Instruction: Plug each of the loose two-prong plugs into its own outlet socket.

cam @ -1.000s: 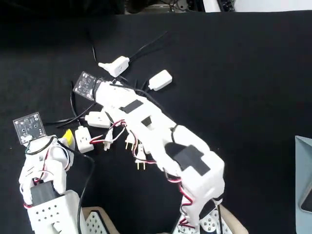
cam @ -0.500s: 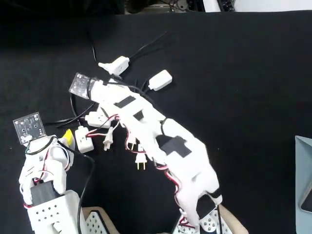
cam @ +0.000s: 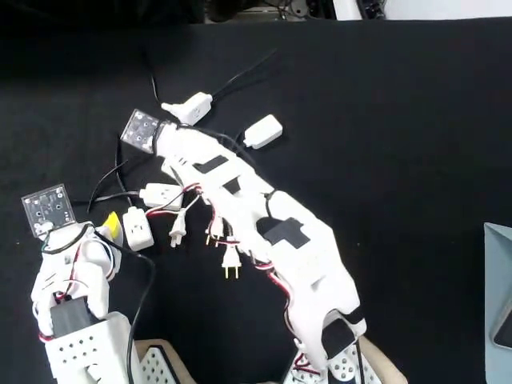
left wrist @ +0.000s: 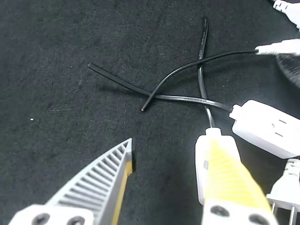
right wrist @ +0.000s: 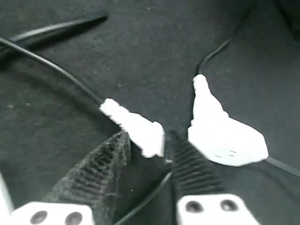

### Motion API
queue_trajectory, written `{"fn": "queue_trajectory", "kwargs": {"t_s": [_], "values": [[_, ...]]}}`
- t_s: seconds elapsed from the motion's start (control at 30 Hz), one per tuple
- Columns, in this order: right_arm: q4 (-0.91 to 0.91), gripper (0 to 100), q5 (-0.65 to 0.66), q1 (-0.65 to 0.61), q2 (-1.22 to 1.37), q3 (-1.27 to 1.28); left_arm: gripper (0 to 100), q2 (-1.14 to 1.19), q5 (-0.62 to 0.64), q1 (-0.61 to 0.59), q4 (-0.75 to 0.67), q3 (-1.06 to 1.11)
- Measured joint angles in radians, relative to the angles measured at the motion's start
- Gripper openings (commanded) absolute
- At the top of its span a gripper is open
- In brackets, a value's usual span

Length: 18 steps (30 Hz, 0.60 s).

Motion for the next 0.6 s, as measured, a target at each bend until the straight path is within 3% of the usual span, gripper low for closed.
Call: {"fn": "queue_trajectory", "kwargs": {"t_s": [0.2, 0.33, 0.43, 0.6], "values": [[0.026, 3.1, 0.0, 0.0, -0.018, 0.0, 25, 0.0, 0.0, 0.0, 0.0, 0.0], [0.123, 14.2, -0.003, -0.002, -0.058, -0.006, 25, 0.0, 0.0, 0.0, 0.0, 0.0], [0.218, 20.8, -0.097, -0.003, -0.08, -0.043, 25, 0.0, 0.0, 0.0, 0.0, 0.0], [0.341, 22.0, -0.229, -0.002, -0.092, -0.124, 25, 0.0, 0.0, 0.0, 0.0, 0.0]]}}
